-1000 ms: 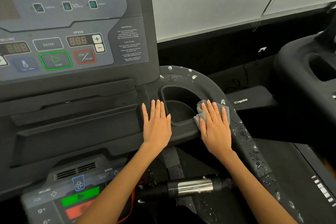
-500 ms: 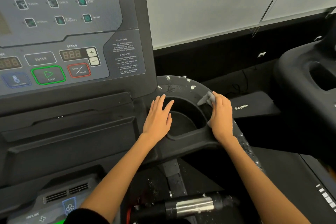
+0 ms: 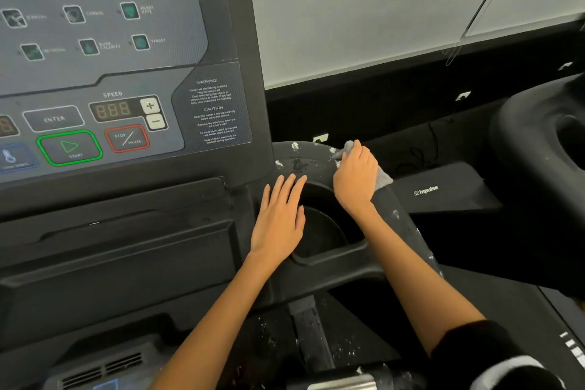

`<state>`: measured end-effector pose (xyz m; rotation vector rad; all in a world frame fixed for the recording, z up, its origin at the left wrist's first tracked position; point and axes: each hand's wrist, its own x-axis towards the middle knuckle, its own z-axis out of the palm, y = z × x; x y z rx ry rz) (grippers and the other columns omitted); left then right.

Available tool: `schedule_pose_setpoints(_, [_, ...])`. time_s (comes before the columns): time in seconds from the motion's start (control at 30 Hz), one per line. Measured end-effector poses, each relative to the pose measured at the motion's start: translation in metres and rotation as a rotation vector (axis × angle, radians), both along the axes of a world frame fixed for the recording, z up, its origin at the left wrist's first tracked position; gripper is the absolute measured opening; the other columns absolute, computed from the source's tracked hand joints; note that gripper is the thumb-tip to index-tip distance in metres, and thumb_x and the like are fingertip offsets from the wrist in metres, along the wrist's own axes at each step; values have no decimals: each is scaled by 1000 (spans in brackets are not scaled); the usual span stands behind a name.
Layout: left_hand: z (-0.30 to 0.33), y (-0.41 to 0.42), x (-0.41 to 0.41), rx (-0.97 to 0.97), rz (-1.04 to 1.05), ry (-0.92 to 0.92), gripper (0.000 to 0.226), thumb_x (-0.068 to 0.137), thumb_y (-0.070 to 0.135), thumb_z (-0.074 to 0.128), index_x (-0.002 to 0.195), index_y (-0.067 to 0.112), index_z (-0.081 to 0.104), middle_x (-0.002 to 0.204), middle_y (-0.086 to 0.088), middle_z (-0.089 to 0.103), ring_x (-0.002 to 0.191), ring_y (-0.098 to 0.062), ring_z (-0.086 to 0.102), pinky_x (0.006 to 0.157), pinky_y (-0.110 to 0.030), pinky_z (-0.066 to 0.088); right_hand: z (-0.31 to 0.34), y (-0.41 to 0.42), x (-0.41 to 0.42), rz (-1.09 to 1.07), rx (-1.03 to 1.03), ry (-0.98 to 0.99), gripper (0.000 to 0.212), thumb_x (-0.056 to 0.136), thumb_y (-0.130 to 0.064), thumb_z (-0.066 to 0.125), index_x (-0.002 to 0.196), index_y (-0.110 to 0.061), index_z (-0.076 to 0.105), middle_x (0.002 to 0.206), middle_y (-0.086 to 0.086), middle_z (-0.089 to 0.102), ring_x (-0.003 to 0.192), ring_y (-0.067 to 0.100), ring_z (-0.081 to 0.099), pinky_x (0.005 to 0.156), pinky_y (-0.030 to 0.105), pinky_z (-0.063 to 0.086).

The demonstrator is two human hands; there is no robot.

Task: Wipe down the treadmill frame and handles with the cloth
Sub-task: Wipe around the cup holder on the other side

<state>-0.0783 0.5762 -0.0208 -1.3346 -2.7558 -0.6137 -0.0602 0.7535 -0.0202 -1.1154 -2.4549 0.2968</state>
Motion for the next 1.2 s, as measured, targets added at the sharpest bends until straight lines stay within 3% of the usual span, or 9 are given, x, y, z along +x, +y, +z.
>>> schedule_pose_setpoints(0.17, [-2, -8, 3, -46, 225, 150, 47, 99, 26, 31, 141, 9, 42, 140, -7, 51, 132, -18, 46, 115, -56, 7, 6, -10, -45, 20, 27, -60, 25, 103, -21, 39, 115, -4, 53, 105, 11, 61, 96, 26, 58, 86, 36, 41])
schedule_pose_setpoints(0.33, [-2, -7, 7, -82, 247, 132, 54, 95, 29, 23, 137, 5, 47, 136, -7, 55, 129, -19, 49, 113, -61, 15, 5, -18, -71, 134, 63, -55, 29, 104, -24, 37, 106, -4, 58, 100, 11, 64, 93, 26, 61, 83, 37, 42])
schedule_pose_setpoints(0.5, [-2, -8, 5, -21, 241, 117, 45, 95, 21, 44, 137, 4, 47, 136, -9, 55, 130, -19, 47, 115, -59, 12, 3, -39, -96, 352, 63, -19, 25, 101, -27, 45, 103, -8, 61, 92, 6, 65, 86, 21, 62, 76, 33, 44])
schedule_pose_setpoints(0.63, [0, -7, 5, 27, 264, 105, 52, 92, 25, 27, 131, 5, 54, 129, -9, 61, 125, -19, 52, 115, -56, 11, 3, -46, -100, 708, 4, -72, 36, 94, -28, 57, 121, -5, 57, 112, 13, 62, 104, 28, 57, 93, 39, 40])
schedule_pose_setpoints(0.8, [-2, -10, 5, 105, 273, 80, 51, 94, 27, 27, 129, 5, 56, 128, -9, 61, 124, -18, 54, 116, -53, 10, 6, -18, -76, 1009, -14, -159, 57, 100, -40, 17, 148, -16, 37, 154, 3, 38, 143, 18, 31, 118, 39, 17])
schedule_pose_setpoints(0.93, [-3, -10, 4, 83, 257, 69, 51, 95, 29, 28, 132, 6, 53, 131, -8, 59, 127, -17, 51, 117, -55, 10, -1, 13, -41, 899, 98, -197, 50, 105, -37, 21, 154, -29, 20, 160, -3, 24, 147, 16, 22, 121, 40, 15])
schedule_pose_setpoints(1.03, [-4, -11, 4, 71, 256, 61, 44, 97, 26, 39, 135, 8, 50, 134, -6, 57, 129, -16, 48, 117, -55, 5, -6, 27, -14, 724, 140, -113, 49, 104, -36, 25, 151, -24, 31, 151, 0, 41, 138, 17, 38, 115, 38, 26])
schedule_pose_setpoints(1.2, [-4, -11, 5, 66, 286, 29, 42, 96, 23, 48, 137, 13, 50, 136, -2, 55, 130, -13, 47, 114, -61, 6, -5, 28, -9, 407, 127, -102, 39, 104, -31, 36, 137, -13, 48, 122, 10, 61, 108, 27, 57, 90, 41, 42])
